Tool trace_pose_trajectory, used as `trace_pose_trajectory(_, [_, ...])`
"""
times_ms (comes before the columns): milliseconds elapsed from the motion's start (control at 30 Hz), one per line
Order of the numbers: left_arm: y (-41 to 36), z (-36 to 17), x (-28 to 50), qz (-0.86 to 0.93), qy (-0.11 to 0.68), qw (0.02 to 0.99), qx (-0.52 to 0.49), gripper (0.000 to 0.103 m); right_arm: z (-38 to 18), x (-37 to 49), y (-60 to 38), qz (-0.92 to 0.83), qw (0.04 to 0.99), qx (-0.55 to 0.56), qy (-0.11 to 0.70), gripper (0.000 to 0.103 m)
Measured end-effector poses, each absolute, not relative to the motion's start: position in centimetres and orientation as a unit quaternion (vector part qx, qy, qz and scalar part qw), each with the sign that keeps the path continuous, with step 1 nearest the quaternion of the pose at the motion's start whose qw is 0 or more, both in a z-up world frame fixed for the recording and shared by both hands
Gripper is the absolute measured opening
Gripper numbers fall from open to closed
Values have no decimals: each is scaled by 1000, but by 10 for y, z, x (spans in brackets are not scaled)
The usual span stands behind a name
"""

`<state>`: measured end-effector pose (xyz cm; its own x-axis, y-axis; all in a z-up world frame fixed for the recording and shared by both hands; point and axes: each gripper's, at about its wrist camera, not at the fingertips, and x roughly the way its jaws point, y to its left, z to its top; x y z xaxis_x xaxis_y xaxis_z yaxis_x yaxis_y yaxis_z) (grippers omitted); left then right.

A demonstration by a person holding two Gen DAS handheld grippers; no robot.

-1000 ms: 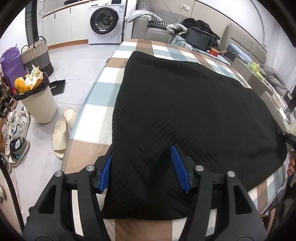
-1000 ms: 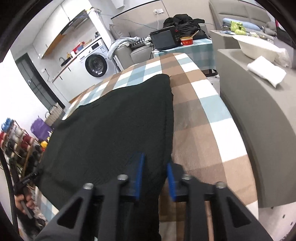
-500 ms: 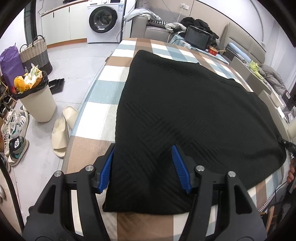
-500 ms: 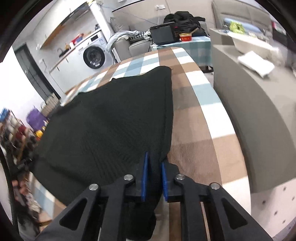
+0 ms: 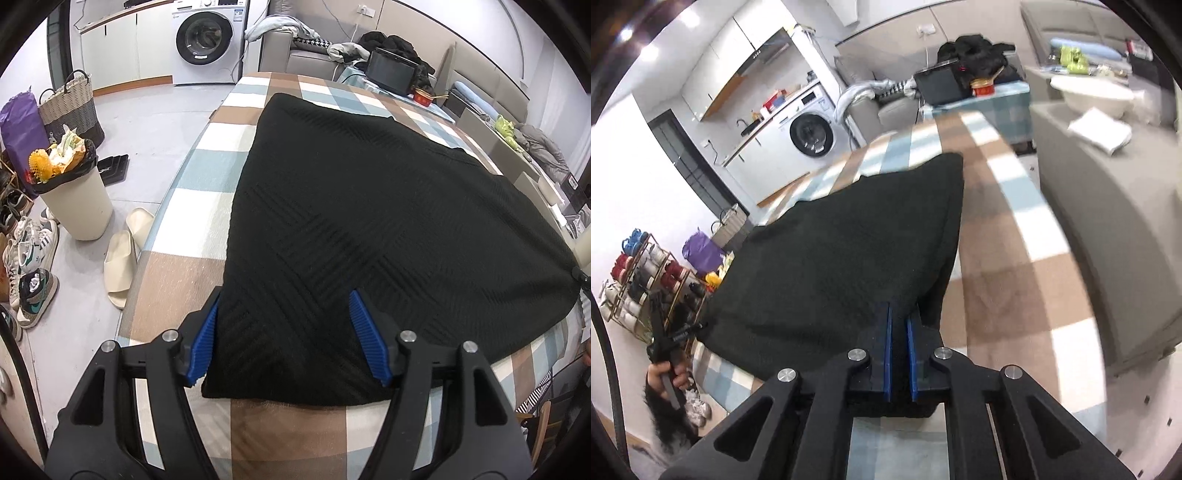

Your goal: Fold small clothes

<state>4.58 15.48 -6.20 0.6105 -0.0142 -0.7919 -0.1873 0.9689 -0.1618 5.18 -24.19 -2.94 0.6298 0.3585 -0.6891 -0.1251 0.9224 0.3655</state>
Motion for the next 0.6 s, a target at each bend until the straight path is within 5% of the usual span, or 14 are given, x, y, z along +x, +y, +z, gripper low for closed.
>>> trace_pose_trajectory(167, [154, -64, 40, 48, 443, 888, -110, 65, -54, 55, -254, 133, 866, 179, 448, 16])
trace_pose_trajectory(233, [154, -65, 36, 47, 443, 889, -110, 66, -53, 47, -259, 153, 862, 204, 439, 39])
trace_pose_trajectory(267, [154, -65, 35, 47, 443, 888, -110, 67, -53, 41, -257, 166, 863, 204, 432, 40])
trace_pose_trajectory(367, [154, -67, 33, 47, 446, 887, -111, 68, -54, 32, -244, 168, 867, 167, 438, 39])
trace_pose_trajectory(433, [153, -66, 32, 47, 446, 887, -109, 68, -55, 30, -233, 159, 872, 126, 446, 15])
trace_pose_trajectory(600, [154, -65, 29, 48, 443, 888, -110, 68, -52, 29, -228, 136, 872, 99, 460, 8])
